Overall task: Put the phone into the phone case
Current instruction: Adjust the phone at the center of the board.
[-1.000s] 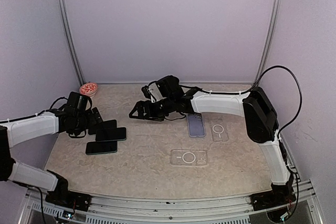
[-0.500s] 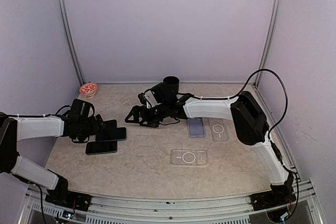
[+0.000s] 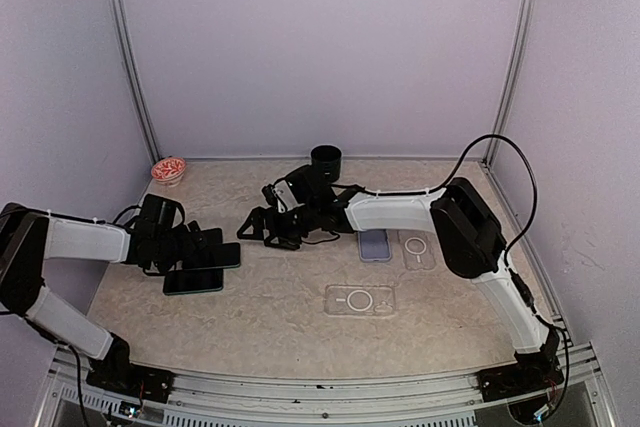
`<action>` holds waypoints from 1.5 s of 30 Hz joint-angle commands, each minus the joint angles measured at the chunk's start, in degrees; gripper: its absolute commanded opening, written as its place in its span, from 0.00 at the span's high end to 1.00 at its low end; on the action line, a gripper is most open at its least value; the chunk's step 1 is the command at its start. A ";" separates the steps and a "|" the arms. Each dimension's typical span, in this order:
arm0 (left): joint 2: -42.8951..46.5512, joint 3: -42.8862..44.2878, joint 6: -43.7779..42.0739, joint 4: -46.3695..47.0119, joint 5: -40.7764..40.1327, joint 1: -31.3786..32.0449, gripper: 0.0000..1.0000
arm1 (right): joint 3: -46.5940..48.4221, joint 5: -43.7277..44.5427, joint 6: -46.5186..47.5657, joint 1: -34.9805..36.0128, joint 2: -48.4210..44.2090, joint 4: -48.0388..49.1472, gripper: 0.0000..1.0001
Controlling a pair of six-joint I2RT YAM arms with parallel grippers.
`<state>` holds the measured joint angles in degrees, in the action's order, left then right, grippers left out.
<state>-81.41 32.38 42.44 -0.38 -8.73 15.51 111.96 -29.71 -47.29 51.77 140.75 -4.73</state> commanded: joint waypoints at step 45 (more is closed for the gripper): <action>-4.78 -0.83 -0.61 9.06 -2.89 8.22 0.01 | -1.75 -7.66 -17.49 1.06 7.44 11.04 0.02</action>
<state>-85.91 32.03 42.13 6.83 -9.85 23.29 111.04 -35.97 -62.37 52.47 145.56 4.38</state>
